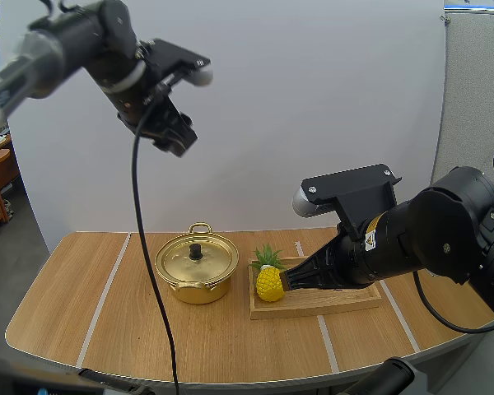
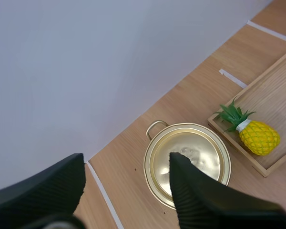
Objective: Open the pot, put the grape inside, and close it
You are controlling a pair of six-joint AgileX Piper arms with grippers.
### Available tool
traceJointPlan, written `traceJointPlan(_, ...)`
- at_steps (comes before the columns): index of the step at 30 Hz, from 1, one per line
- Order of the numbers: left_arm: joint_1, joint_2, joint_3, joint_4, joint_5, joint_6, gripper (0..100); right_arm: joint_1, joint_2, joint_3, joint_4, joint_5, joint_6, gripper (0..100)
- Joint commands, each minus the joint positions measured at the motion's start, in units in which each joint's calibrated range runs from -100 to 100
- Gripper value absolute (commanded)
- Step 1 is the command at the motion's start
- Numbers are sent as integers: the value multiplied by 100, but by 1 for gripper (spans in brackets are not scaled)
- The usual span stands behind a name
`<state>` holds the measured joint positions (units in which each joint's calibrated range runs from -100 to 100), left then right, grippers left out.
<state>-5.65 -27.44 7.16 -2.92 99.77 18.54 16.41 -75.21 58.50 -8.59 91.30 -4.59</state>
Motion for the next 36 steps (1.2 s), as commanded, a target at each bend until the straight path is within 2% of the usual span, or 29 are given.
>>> traceJointPlan(1,-18,-1038,-33,65,23,-417,45,-17,-55,33,-10,-33,13,0)
traceJointPlan(2,-18,-1247,-33,65,23,-462,31,-17,-55,33,-10,-33,13,0)
traceJointPlan(5,-18,-1752,-33,65,23,-463,0,-17,-55,33,-10,-33,13,0)
traceJointPlan(17,-18,-3288,156,-41,23,-998,0,-17,-55,33,-10,-33,13,0)
traceJointPlan(24,-1,-4242,1597,-298,23,-1171,0,-248,-216,33,-9,-192,140,0)
traceJointPlan(27,51,-4515,2078,-298,23,-1430,0,-380,-494,33,-9,-532,196,0)
traceJointPlan(31,275,-4973,2987,-285,-290,-2144,0,-566,-1148,33,12,-796,196,0)
traceJointPlan(36,350,-5129,3412,-285,-532,-2255,0,-662,-1870,33,12,-1342,174,0)
